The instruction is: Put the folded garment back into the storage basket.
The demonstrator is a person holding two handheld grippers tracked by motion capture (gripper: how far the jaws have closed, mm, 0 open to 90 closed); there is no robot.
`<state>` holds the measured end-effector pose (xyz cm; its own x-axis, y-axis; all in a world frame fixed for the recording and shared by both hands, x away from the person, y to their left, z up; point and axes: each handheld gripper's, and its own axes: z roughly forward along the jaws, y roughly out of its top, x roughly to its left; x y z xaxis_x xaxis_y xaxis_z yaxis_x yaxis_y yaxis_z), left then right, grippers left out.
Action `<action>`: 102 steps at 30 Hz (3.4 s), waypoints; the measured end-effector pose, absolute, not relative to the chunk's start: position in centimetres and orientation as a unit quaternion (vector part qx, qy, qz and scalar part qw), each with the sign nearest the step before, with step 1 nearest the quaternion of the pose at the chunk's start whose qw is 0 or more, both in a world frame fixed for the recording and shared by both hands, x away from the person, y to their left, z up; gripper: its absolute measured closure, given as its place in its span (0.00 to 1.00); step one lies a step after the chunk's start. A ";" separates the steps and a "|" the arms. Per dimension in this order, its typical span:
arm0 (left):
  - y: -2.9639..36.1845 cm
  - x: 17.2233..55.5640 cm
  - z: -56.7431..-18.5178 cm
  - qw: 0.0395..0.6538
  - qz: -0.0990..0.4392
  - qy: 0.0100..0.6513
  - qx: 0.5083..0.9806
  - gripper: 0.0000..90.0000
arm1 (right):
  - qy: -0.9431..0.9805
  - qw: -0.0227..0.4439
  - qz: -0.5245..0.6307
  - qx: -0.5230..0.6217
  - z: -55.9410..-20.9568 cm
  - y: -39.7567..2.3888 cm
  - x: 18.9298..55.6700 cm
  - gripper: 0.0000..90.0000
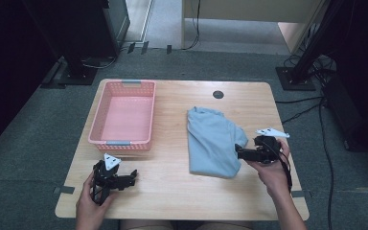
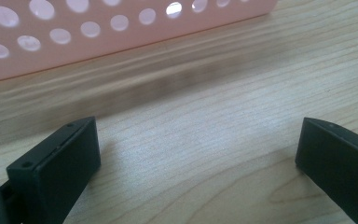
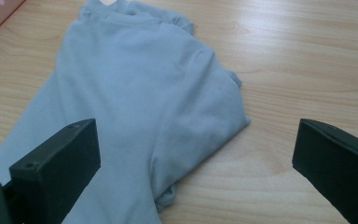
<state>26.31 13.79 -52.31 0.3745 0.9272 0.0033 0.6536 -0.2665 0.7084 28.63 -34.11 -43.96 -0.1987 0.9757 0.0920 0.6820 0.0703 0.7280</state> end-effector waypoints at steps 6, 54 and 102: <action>13.8 26.3 -52.3 0.317 0.216 0.516 0.766 0.00 | 0.703 0.211 0.336 0.590 -43.7 -33.1 29.8 0.01; 13.8 26.3 -52.3 0.317 0.216 0.516 0.766 0.00 | 0.706 0.168 0.293 0.623 -49.7 -28.8 35.8 0.00; 13.8 26.3 -52.3 0.317 0.216 0.516 0.766 0.00 | 0.734 0.250 0.361 0.518 -52.4 -26.4 30.9 0.66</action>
